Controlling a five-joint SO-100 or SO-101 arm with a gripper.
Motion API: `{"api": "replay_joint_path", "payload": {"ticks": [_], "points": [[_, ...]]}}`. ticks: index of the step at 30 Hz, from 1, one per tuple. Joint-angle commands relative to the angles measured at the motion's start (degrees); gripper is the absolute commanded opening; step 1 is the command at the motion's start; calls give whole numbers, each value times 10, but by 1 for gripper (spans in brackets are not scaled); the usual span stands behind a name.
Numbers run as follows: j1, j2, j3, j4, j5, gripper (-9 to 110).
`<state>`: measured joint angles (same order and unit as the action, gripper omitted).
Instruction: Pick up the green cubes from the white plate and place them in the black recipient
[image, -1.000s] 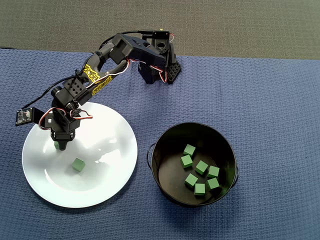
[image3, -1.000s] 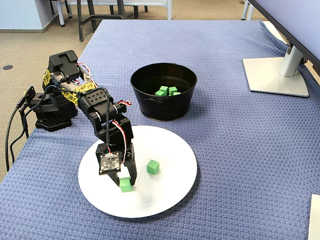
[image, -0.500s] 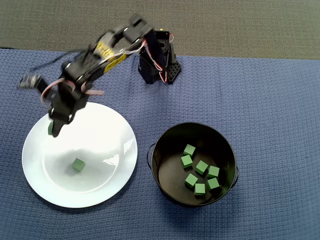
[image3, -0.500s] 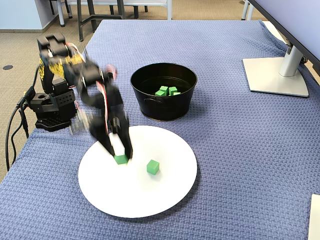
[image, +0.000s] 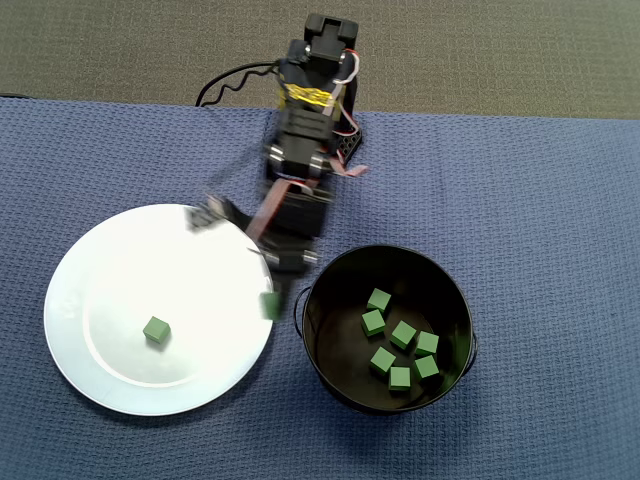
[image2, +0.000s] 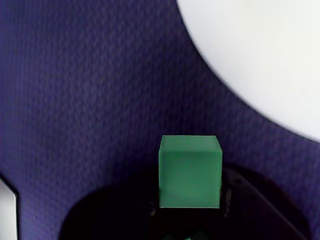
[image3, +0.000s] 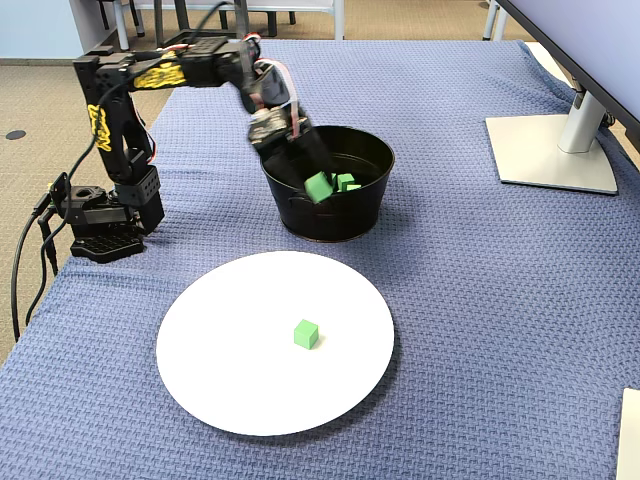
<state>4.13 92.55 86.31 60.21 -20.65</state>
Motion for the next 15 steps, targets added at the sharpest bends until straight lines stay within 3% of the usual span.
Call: {"api": "replay_joint_path", "payload": {"ticks": [1,10,12,15], "points": [[-102,4,1,-28,37,0],[-211,33,4,7,37,1],[-215,27,12,14,19,32],[-187,24,-11,43,-15,38]]}}
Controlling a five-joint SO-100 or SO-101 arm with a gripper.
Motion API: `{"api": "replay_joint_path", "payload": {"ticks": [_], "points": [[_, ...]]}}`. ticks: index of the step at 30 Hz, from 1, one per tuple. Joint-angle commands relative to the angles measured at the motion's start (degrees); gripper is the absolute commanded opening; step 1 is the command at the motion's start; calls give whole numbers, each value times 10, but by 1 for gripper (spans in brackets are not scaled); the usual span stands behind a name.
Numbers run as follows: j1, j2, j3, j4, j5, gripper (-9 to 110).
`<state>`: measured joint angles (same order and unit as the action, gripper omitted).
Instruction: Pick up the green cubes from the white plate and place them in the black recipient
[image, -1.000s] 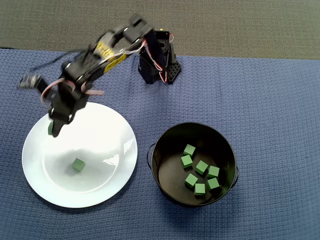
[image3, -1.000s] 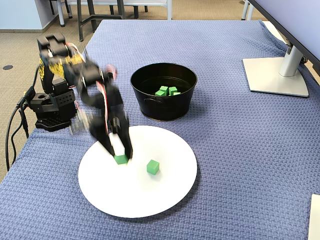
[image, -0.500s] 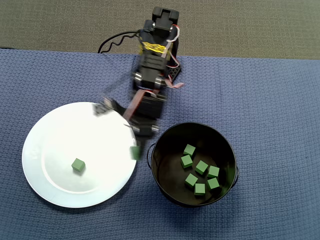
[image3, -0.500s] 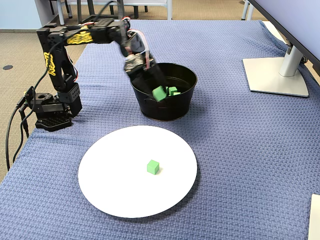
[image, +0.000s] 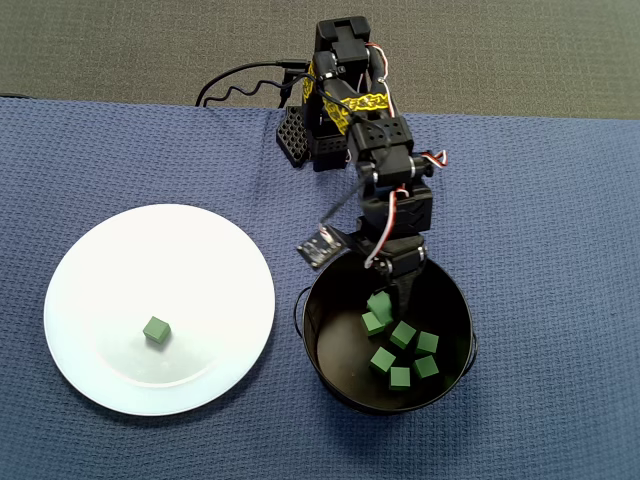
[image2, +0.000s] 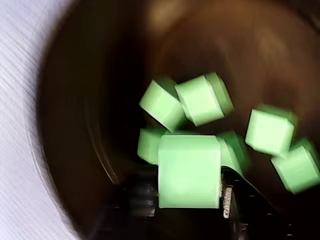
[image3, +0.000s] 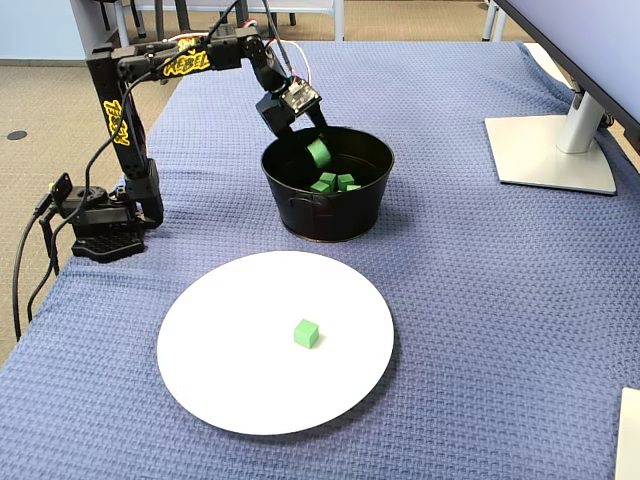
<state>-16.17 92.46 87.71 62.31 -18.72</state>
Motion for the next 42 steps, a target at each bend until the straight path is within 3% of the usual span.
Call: {"api": "replay_joint_path", "payload": {"ticks": [1,6,8,10,11,14,17,19,24,34,42], "points": [[33,25,-38,34,-50,38],[174,15,-114,91,-161,33],[262,2,-148,96,-173,21],[347,-20,-171,80,-210,17],[387,-34,-176,57,-224,8],[471,-95,-197,29,-301,0],[519,-150,-203,-14,-370,2],[537,-177,-214,-25,-406,18],[559,-236,-228,-40,-489,30],[555,-330,-217,-101,-613,37],[531,-359,-233,-114,-650,36]]}}
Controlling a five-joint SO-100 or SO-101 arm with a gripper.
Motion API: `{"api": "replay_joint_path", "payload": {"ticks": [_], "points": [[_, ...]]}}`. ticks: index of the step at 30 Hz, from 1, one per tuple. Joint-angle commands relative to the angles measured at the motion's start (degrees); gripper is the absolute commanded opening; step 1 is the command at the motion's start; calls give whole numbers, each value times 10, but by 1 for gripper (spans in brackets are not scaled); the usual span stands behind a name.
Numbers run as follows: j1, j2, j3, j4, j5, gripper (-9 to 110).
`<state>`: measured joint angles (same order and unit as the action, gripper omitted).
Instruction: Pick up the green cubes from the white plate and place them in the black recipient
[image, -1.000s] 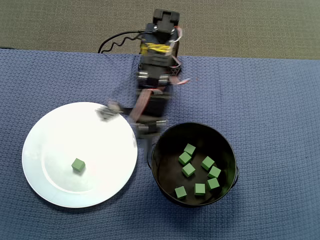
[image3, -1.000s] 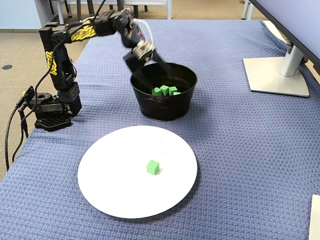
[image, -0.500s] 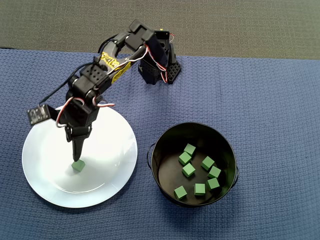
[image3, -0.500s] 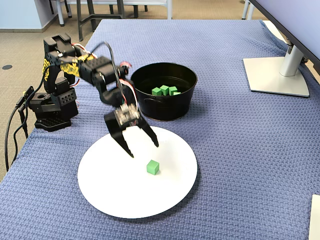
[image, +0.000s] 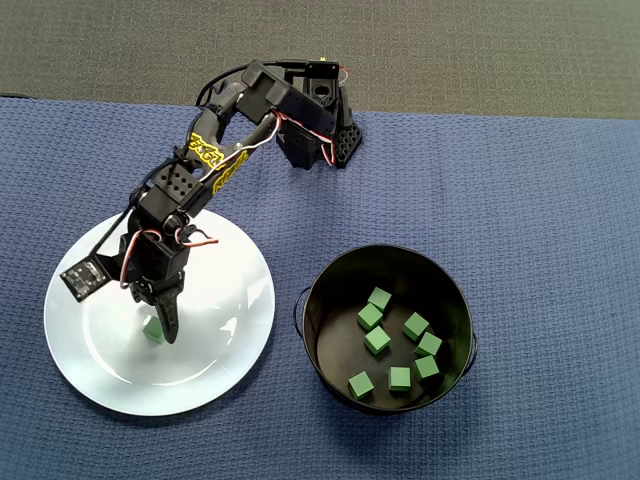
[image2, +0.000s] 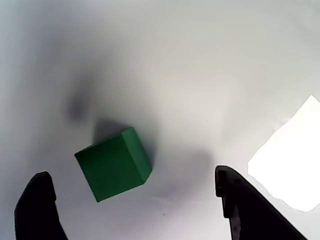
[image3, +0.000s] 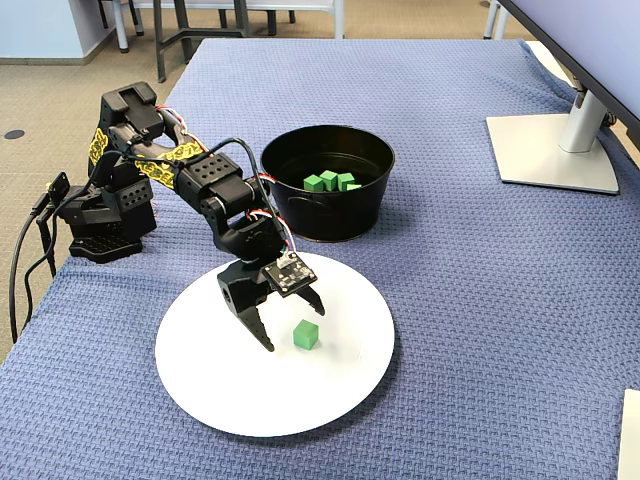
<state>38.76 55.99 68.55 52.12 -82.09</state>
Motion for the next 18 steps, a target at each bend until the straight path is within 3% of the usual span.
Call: {"api": "replay_joint_path", "payload": {"ticks": [1,18], "points": [[-22,4,-42,-11,-17,36],[-74,-11,-40,-27,-62,32]]}}
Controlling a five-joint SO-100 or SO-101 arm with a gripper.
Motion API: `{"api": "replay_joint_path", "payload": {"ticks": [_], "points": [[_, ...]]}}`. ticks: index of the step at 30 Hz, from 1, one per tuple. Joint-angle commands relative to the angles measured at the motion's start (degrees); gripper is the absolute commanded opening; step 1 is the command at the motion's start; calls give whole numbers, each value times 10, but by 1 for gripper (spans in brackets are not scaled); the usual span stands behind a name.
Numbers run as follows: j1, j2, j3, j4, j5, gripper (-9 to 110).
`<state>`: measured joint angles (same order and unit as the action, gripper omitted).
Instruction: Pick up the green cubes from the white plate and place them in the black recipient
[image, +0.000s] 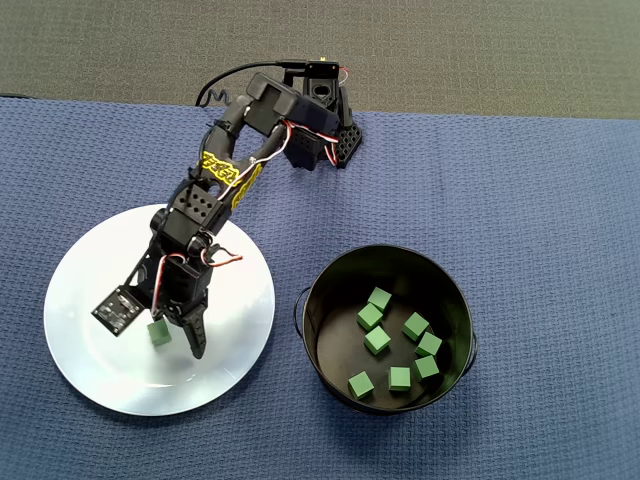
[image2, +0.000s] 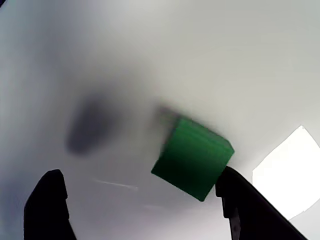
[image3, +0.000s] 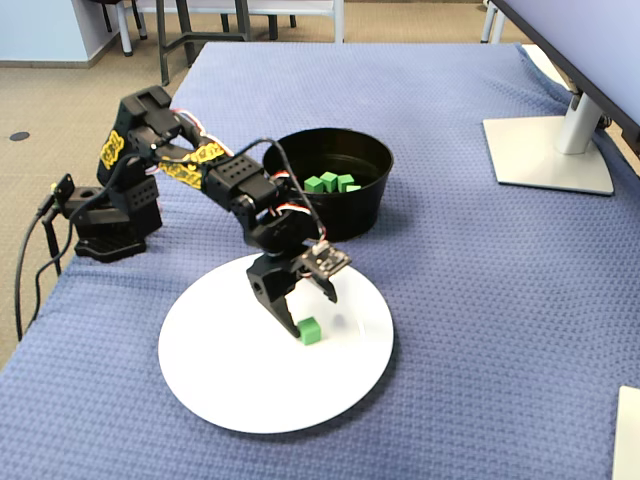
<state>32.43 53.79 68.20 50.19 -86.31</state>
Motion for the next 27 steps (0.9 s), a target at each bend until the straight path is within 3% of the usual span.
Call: {"api": "replay_joint_path", "payload": {"ticks": [1,27], "points": [[-11,11,-36,-8,-24,32],[18,49,66,-104,14,29]]}}
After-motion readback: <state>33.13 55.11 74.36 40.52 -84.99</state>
